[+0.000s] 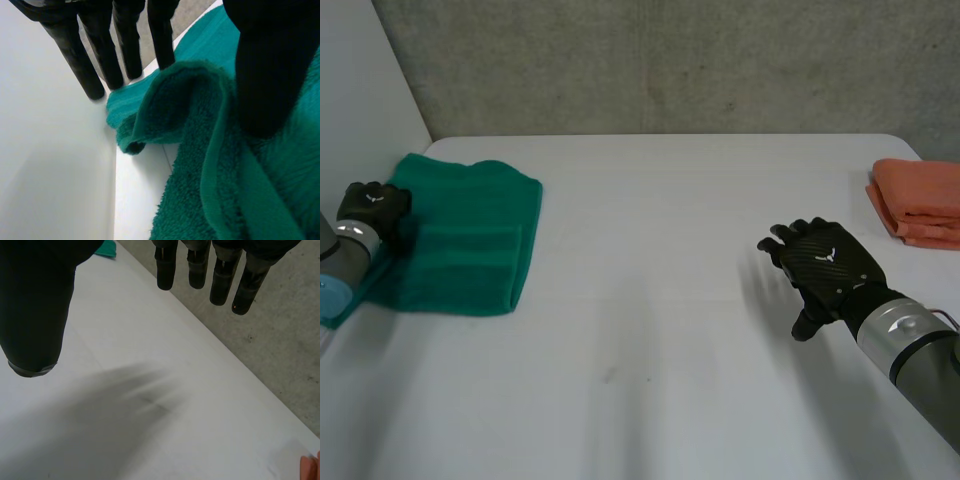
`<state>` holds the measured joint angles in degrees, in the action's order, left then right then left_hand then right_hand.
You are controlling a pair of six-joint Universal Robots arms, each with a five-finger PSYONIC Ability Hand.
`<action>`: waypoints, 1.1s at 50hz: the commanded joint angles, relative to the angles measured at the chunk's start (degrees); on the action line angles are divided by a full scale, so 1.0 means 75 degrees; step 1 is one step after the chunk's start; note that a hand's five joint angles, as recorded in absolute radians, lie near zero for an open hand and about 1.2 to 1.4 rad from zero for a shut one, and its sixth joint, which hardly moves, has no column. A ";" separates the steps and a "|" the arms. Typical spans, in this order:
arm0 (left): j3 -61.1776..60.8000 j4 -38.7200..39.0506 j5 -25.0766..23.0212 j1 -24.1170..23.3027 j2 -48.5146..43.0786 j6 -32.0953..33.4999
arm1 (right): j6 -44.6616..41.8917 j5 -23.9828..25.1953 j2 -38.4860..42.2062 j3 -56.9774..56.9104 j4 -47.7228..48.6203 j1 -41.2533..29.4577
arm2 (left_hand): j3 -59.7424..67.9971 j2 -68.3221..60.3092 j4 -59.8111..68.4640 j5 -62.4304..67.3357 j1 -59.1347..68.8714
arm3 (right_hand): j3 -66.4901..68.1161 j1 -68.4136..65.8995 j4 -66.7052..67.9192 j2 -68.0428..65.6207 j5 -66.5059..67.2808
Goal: Fold the laundry.
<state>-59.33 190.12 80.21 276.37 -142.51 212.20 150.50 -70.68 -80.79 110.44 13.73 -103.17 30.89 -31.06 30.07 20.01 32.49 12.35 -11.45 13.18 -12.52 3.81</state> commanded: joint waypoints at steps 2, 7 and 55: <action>0.0106 0.0069 0.0693 -0.0017 0.0098 0.0019 | -0.0016 -0.0021 0.0015 0.0005 0.0010 0.0010 | 0.6548 -0.6525 0.6658 0.6665 0.6335 | -0.0313 0.0193 -0.0425 0.0335 -0.0508; -0.0105 0.0128 0.1153 -0.0157 0.0461 0.0054 | -0.0016 -0.0033 0.0015 0.0005 0.0010 0.0022 | 0.6548 -0.6525 0.6658 0.6665 0.6335 | -0.0313 0.0193 -0.0425 0.0335 -0.0508; -0.2907 -0.0857 0.0907 -0.5292 0.4763 -0.3508 | 0.0089 -0.0267 -0.0501 -0.0487 -0.0084 0.0491 | -0.2644 0.2668 -0.2535 -0.2527 -0.2858 | -0.0313 0.0193 -0.0425 0.0335 -0.0508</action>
<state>-81.44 183.42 87.25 227.15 -110.21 185.59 151.20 -72.75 -84.64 108.54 13.73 -98.98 12.14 -11.87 11.73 2.62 11.30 12.35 -11.45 13.18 -12.52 3.81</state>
